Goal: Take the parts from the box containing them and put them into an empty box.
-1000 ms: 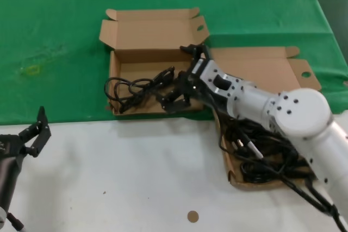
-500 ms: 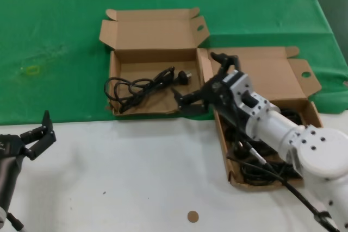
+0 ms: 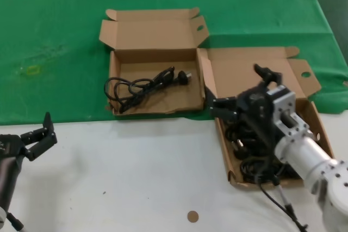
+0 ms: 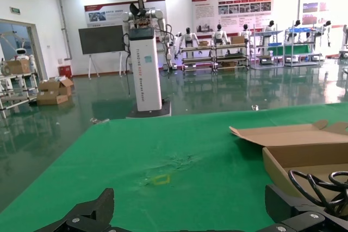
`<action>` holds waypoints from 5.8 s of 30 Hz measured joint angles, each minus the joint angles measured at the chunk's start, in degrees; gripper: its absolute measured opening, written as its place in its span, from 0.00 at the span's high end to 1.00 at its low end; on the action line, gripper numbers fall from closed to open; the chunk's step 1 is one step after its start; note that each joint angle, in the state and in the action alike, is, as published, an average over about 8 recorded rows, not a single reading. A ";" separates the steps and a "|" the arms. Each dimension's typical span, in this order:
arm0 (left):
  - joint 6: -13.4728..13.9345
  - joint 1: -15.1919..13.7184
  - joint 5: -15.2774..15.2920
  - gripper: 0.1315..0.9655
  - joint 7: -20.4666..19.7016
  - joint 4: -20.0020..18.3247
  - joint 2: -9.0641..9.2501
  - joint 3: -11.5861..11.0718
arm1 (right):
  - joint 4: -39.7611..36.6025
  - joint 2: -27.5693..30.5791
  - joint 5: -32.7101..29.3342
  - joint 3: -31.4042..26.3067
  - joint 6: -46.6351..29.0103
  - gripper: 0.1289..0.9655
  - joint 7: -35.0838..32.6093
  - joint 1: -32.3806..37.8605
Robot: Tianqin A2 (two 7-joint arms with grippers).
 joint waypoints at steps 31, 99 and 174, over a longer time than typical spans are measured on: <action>0.00 0.00 0.00 0.00 0.00 0.00 0.00 0.00 | 8.64 0.93 6.01 5.46 7.52 0.00 0.74 -10.90; 0.00 0.00 0.00 0.00 -0.01 0.00 0.00 0.00 | 8.64 0.93 6.01 5.46 7.52 0.00 0.73 -10.90; 0.00 0.00 0.00 0.00 -0.01 0.00 0.00 0.00 | 8.64 0.93 6.01 5.46 7.52 0.00 0.73 -10.90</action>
